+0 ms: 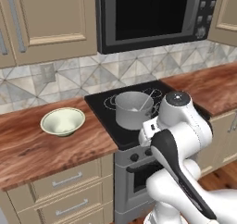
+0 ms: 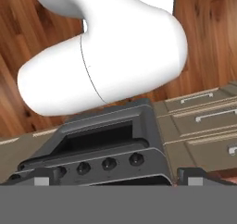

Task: Open the cabinet and move the ladle to the pot. Then close the cabinet.

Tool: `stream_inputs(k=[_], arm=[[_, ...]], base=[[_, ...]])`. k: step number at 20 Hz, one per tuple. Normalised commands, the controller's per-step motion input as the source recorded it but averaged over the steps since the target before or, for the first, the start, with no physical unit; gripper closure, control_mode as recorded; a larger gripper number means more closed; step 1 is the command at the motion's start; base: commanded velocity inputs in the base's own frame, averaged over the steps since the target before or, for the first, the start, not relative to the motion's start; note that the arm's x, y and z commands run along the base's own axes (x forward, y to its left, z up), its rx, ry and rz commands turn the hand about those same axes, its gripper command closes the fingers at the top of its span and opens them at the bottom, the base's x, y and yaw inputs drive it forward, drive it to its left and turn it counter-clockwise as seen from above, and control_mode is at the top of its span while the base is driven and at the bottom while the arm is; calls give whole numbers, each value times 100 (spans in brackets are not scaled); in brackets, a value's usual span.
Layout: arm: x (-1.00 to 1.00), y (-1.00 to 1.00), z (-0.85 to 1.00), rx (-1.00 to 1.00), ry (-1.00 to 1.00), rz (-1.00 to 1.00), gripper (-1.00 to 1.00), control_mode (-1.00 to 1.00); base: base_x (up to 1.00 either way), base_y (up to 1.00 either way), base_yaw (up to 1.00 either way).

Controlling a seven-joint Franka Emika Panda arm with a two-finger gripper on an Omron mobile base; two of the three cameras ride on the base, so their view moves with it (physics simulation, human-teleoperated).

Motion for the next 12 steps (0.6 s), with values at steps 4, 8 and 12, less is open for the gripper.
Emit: stream_inputs(k=[4, 8, 12], arm=[[0, 0, 0, 0, 0, 0, -100, 100], [0, 0, 0, 0, 0, 0, -100, 100], [0, 0, 0, 0, 0, 0, -100, 100]], base=[[-54, -15, 0], [-27, -16, 0], [-13, -67, 0]])
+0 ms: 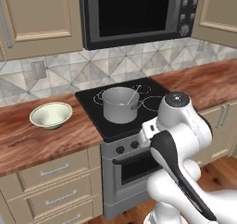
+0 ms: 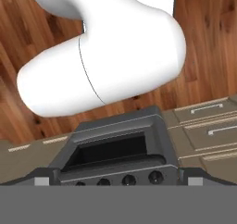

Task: Open the cabinet and move the ladle to the pot. Then close the cabinet.

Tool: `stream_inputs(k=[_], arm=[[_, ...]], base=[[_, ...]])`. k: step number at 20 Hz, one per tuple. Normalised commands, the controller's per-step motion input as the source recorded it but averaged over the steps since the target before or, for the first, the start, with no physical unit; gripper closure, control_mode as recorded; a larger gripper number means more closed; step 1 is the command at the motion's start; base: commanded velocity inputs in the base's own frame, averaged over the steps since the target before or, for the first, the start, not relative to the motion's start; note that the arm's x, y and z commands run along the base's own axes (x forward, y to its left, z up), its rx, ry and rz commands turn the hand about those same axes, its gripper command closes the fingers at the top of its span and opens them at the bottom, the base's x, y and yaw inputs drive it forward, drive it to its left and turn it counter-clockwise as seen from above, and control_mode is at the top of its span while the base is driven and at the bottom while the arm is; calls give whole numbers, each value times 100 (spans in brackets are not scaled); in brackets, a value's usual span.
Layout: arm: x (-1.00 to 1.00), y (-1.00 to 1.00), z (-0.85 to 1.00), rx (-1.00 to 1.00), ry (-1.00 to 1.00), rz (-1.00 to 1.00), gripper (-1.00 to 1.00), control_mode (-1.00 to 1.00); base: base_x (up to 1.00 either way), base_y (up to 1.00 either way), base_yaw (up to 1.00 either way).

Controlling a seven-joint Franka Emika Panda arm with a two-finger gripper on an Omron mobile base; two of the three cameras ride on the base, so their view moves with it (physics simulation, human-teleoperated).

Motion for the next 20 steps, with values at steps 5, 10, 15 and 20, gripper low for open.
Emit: stream_inputs(k=[5, 10, 15, 20], arm=[[0, 0, 0, 0, 0, 0, -100, 100], [0, 0, 0, 0, 0, 0, -100, 100], [0, 0, 0, 0, 0, 0, -100, 100], [0, 0, 0, 0, 0, 0, -100, 100]], base=[[-25, -87, 0], [-31, -79, 0], [-23, -65, 0], [-3, -59, 0]])
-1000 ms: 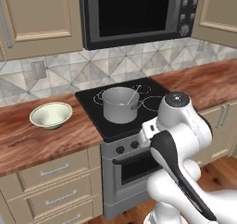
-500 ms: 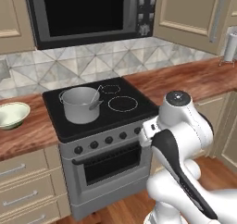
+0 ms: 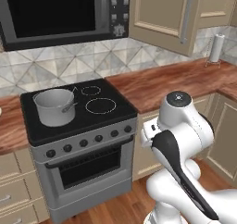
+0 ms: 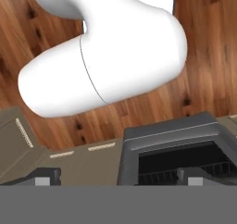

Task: Open the cabinet and move the ladle to the pot. Then close the cabinet.

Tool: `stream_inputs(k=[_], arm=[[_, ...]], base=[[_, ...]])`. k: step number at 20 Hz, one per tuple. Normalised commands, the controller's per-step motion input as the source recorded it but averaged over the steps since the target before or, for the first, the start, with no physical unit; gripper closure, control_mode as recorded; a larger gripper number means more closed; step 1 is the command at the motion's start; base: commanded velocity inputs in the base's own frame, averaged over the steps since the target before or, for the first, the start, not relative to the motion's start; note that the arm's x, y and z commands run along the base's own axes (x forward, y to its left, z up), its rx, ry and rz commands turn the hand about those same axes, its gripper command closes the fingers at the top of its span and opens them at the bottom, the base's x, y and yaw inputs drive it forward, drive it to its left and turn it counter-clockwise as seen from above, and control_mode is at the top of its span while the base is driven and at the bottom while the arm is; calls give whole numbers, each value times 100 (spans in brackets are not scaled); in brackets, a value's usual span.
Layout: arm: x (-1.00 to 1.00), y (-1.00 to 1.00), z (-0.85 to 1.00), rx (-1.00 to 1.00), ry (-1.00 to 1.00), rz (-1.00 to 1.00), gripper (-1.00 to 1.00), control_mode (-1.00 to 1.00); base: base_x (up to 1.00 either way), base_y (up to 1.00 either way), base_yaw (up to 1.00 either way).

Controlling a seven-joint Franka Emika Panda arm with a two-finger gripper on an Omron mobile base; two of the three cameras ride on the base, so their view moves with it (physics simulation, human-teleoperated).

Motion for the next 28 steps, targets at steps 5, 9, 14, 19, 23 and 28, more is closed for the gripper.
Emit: stream_inputs(k=[5, 9, 14, 19, 23, 28], arm=[[0, 0, 0, 0, 0, 0, -100, 100], [0, 0, 0, 0, 0, 0, -100, 100], [0, 0, 0, 0, 0, 0, -100, 100], [0, 0, 0, 0, 0, 0, -100, 100], [0, 0, 0, 0, 0, 0, -100, 100], [0, 0, 0, 0, 0, 0, -100, 100]], base=[[0, -56, 5], [0, -64, 9], [0, -63, 9], [0, -63, 9], [0, -69, 10], [0, -71, 9]])
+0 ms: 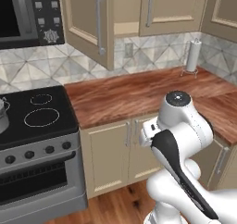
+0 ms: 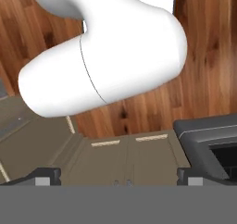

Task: Open the cabinet and move the ladle to the pot. Then close the cabinet.

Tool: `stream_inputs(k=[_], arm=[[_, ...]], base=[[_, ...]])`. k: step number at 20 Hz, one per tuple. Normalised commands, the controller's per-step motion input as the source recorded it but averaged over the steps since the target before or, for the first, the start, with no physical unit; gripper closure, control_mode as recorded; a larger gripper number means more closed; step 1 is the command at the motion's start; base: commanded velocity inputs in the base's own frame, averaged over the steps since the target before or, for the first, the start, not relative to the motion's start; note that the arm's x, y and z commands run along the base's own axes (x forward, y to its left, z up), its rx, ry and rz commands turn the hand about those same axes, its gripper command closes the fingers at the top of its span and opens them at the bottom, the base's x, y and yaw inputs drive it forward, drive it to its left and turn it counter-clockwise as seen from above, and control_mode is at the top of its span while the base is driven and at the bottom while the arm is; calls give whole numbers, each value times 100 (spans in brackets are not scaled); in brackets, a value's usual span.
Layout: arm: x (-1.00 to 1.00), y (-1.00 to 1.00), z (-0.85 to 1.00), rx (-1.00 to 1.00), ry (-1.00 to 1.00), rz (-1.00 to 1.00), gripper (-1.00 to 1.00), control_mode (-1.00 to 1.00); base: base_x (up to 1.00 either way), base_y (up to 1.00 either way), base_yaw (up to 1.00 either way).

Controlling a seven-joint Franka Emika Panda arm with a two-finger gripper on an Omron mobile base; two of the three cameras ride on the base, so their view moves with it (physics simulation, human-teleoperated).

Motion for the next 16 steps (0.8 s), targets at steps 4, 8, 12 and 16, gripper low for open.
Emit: stream_inputs(k=[4, 8, 12, 16], arm=[[0, 0, 0, 0, 0, 0, -100, 100], [0, 0, 0, 0, 0, 0, -100, 100], [0, 0, 0, 0, 0, 0, -100, 100], [0, 0, 0, 0, 0, 0, -100, 100]], base=[[0, -61, 6], [1, -35, 1], [19, -31, 1], [34, -28, 0]])
